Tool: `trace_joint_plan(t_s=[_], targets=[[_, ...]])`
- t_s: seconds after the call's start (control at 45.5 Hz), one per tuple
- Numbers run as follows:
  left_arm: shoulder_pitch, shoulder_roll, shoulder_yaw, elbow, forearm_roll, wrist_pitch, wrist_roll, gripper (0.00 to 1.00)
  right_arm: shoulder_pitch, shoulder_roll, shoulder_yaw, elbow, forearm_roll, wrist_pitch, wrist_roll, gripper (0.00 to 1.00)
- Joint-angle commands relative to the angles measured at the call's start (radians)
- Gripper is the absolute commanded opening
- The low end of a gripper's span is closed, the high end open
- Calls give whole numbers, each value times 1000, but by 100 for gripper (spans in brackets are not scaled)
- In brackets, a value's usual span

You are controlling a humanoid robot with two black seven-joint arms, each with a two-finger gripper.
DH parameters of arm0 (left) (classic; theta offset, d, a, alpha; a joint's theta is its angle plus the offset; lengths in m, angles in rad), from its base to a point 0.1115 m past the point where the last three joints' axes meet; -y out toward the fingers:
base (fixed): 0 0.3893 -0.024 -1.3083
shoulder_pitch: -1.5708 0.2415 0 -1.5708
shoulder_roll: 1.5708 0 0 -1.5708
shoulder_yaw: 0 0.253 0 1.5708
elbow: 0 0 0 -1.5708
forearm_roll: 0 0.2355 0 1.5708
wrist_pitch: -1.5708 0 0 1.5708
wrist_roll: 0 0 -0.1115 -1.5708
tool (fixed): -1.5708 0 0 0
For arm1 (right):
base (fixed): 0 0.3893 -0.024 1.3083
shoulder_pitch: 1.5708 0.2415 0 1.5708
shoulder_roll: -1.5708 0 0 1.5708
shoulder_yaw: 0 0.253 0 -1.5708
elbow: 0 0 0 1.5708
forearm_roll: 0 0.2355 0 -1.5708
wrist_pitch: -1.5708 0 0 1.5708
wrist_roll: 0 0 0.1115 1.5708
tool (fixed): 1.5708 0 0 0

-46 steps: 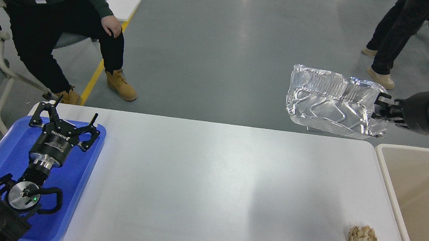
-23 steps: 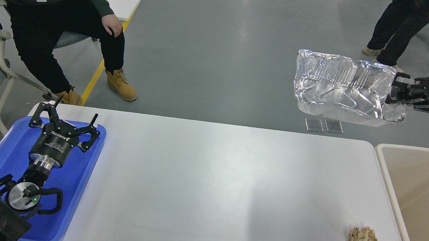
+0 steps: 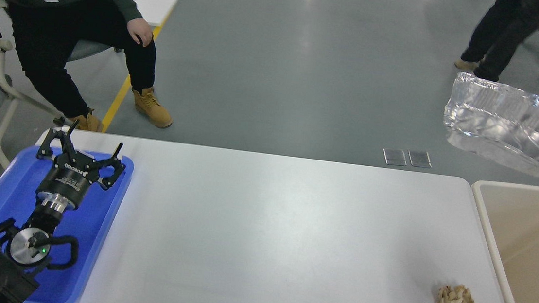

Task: Tidy desktop
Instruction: 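Lower the foil tray into the beige bin and release it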

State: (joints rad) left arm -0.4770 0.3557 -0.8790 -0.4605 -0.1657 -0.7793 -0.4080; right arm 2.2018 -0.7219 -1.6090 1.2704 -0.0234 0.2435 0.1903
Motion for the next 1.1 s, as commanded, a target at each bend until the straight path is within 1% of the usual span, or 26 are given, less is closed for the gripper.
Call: trace_joint_plan(t_s=[0.0, 0.088, 0.242, 0.571, 0.725, 0.812, 0.944, 1.076], targets=[[0, -1, 0, 0, 0, 0, 0, 99, -229, -134, -6, -203, 26, 2, -5, 0], [0, -1, 0, 0, 0, 0, 0, 99, -344, -159, -5, -276, 110, 2, -5, 0], [0, 0, 0, 0, 0, 0, 0, 99, -471, -163, -3, -355, 215, 0, -8, 0], [0, 0, 0, -1, 0, 0, 0, 99, -680, -165, 24, -431, 356, -15, -9, 0], [0, -1, 0, 0, 0, 0, 0, 99, -772, -146, 52, -459, 407, -46, -11, 0], [0, 0, 0, -1, 0, 0, 0, 99, -847, -125, 98, -488, 433, -69, -11, 0], [0, -1, 0, -1, 0, 0, 0, 99, -1004, -106, 225, -546, 436, -99, -15, 0], [0, 0, 0, 0, 0, 0, 0, 99, -1074, -94, 313, -577, 436, -122, -40, 0]])
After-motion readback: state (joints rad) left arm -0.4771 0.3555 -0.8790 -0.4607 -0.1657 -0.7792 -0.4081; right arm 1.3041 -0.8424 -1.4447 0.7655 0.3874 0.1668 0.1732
